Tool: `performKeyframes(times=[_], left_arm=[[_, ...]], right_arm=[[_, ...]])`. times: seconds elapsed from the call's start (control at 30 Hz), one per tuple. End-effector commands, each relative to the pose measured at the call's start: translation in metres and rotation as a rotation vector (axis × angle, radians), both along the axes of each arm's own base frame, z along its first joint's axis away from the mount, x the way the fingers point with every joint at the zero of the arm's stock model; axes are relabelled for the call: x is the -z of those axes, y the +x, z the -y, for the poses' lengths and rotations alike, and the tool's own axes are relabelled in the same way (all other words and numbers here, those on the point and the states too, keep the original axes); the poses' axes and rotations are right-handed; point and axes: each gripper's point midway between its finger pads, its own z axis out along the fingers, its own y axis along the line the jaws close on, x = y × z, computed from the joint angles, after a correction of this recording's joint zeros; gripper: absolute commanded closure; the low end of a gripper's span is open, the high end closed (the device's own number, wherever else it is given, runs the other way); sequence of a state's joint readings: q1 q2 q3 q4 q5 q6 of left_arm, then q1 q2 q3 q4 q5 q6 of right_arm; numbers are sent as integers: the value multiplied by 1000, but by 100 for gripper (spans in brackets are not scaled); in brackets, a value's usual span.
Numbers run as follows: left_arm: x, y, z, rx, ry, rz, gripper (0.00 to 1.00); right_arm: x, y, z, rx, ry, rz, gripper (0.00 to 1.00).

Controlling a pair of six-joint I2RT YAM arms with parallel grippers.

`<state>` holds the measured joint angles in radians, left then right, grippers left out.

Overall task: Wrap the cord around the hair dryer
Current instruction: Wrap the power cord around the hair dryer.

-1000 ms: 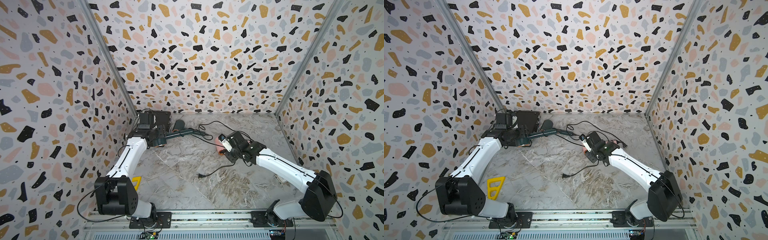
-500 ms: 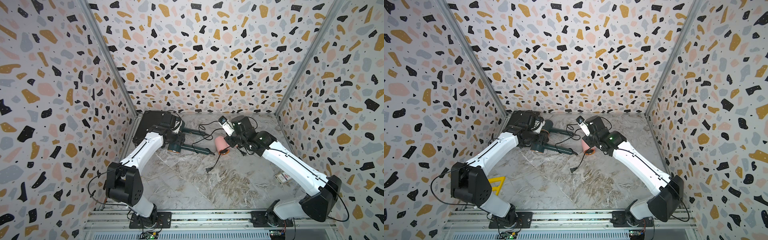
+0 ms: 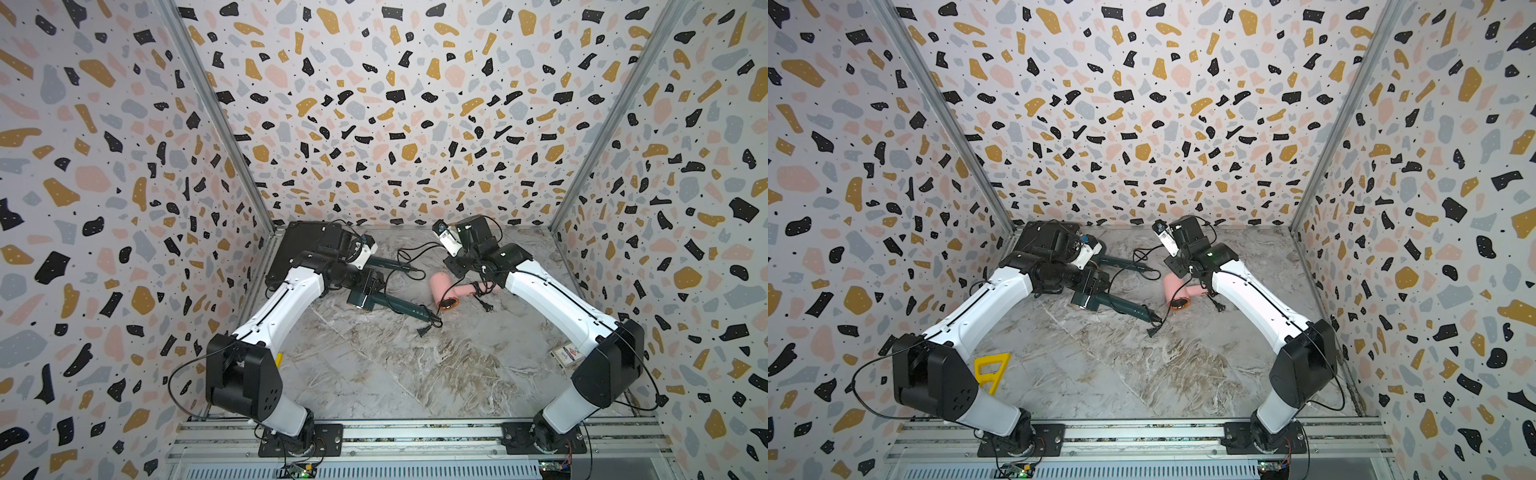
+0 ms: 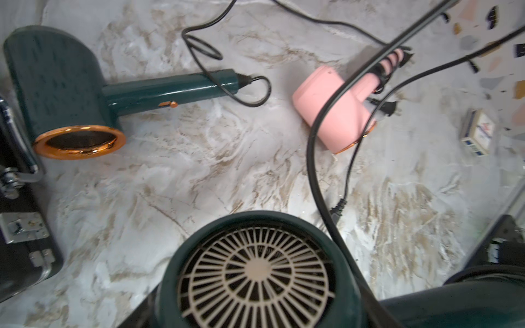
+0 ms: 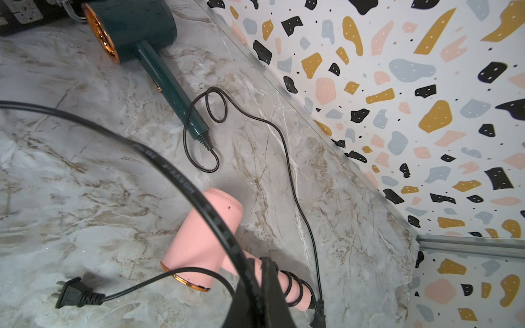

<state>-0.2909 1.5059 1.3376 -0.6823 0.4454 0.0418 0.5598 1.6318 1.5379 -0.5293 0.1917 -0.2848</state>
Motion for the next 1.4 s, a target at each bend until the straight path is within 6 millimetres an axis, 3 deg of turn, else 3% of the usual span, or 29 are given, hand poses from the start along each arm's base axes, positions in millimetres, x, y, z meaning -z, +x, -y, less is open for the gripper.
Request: performKeyframes(times=[0.0,0.17,0.27,0.33,0.5,0.63,0.73,0.83,1.0,1.23,1.37], left_arm=[[-55,-9,21,92,-183,118,100],[-79,3,12,52,-373,111,100],[-93,23,-9,-38,-498,125,100],[-91,39,-30,-127,-520,129,100],[-58,74,-95,-448,-453,70,100],[-20,86,-147,-693,-369,-9,100],[-4,88,-179,-835,-347,-33,100],[7,84,-200,-923,-267,-32,100],[17,79,-222,-988,-132,-21,100],[28,69,-256,-1028,217,21,100],[29,69,-247,-974,351,55,100]], right_arm=[[15,5,19,65,31,-29,100],[58,5,56,196,39,-115,100],[84,-4,68,237,29,-170,100],[100,-11,73,256,14,-210,100],[128,-36,75,286,54,-301,100],[145,-59,73,265,20,-361,100],[153,-82,60,207,-58,-393,100],[159,-109,33,105,-101,-425,100],[151,-141,-5,-42,-141,-432,100],[94,-142,-21,-98,-178,-353,100],[64,-140,-38,-153,-159,-303,100]])
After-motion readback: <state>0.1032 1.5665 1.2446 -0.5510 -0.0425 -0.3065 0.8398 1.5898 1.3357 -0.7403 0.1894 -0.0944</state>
